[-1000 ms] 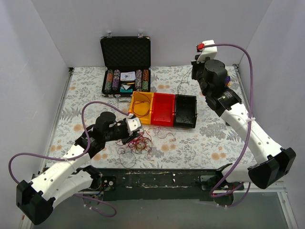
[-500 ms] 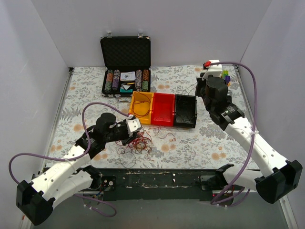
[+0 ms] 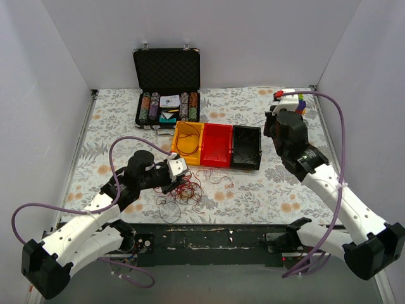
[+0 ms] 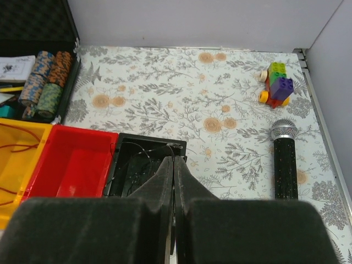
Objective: Untangle the cables
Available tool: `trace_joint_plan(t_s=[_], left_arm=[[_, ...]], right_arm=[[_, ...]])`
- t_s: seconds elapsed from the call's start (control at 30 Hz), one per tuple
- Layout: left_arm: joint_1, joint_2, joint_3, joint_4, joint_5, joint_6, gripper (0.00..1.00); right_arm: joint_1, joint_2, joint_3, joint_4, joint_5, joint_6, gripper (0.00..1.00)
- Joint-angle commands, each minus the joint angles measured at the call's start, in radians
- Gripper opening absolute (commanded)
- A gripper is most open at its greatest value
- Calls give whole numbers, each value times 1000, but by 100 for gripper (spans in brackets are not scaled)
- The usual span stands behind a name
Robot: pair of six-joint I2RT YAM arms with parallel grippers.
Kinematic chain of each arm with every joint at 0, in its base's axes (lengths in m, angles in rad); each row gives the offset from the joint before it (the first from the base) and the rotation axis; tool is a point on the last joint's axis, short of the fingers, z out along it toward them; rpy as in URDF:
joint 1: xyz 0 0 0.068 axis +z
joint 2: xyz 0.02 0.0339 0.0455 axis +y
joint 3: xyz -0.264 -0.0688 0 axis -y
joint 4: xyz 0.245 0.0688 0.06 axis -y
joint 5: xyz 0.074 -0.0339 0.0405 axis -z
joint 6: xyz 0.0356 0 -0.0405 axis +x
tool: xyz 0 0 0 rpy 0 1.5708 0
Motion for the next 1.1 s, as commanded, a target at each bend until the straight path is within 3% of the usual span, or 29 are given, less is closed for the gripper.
trace_joint_plan(t_s=[0.0,0.53,1.07], left_arm=[[-4,-11,10,14,17,-8,25],[-3,-25,-4,14,15,-5,25],[-4,-33,-6,22,29,-18,25]], right_arm=[[-5,68,2,34,-2,4,1],[-8,271,-11,88,-130,48,1],[-21,465,-50,35,-207,142,1]])
